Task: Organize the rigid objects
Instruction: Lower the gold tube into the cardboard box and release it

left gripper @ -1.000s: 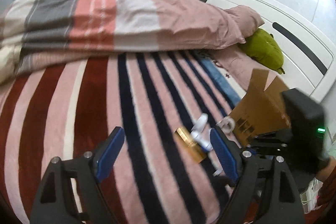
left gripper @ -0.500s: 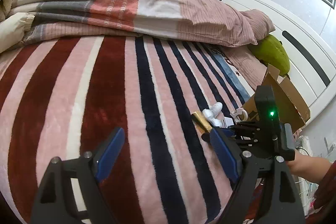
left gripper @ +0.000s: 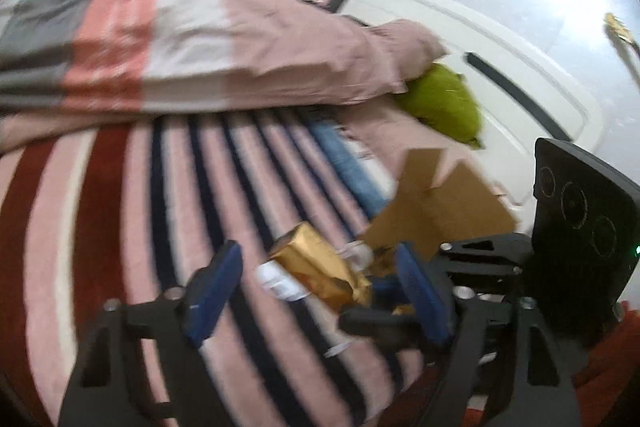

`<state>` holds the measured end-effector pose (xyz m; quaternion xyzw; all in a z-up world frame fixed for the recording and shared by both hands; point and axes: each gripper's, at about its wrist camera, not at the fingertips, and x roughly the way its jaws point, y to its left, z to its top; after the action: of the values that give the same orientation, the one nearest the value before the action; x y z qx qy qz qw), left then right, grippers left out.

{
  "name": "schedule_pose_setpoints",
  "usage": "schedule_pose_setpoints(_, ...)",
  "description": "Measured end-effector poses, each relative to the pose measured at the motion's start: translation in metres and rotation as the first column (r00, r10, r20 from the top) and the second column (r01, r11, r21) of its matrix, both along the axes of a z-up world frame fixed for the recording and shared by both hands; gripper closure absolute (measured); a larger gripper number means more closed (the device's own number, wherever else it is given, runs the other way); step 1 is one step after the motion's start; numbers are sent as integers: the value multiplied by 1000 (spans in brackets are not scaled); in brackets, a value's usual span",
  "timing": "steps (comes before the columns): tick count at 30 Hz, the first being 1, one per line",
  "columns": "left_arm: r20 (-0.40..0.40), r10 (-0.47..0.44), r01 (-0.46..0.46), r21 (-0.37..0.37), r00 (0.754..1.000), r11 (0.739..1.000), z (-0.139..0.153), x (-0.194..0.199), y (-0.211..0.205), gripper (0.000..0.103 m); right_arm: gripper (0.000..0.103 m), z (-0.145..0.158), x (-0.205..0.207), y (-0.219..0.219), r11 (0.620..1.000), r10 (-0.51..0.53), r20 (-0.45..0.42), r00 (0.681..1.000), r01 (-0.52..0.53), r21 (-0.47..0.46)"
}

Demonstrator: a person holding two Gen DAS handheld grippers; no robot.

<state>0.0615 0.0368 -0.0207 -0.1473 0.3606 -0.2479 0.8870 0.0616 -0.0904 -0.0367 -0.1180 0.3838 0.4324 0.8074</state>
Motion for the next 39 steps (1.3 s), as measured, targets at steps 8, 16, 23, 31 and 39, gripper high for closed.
schedule_pose_setpoints(8,25,-143,142,47,989,989,40,33,-89,68,90,43,3,-78,991,-100,52,994,95,90)
schedule_pose_setpoints(16,-95,-288,299,138,953,944,35,78,-197,68,90,43,31,-174,963,-253,-58,966,257,77)
schedule_pose_setpoints(23,-267,-300,361,222,916,906,9,99,-238,67,90,16,54,-202,957,-290,-192,938,286,-46)
schedule_pose_setpoints(31,-293,-291,366,249,911,897,7,100,-241,42,89,-2,63,-199,936,-322,-204,925,279,-212)
schedule_pose_setpoints(39,-88,-164,181,247,983,952,61,66,-163,22,78,26,41,-187,946,-306,-93,947,291,-145)
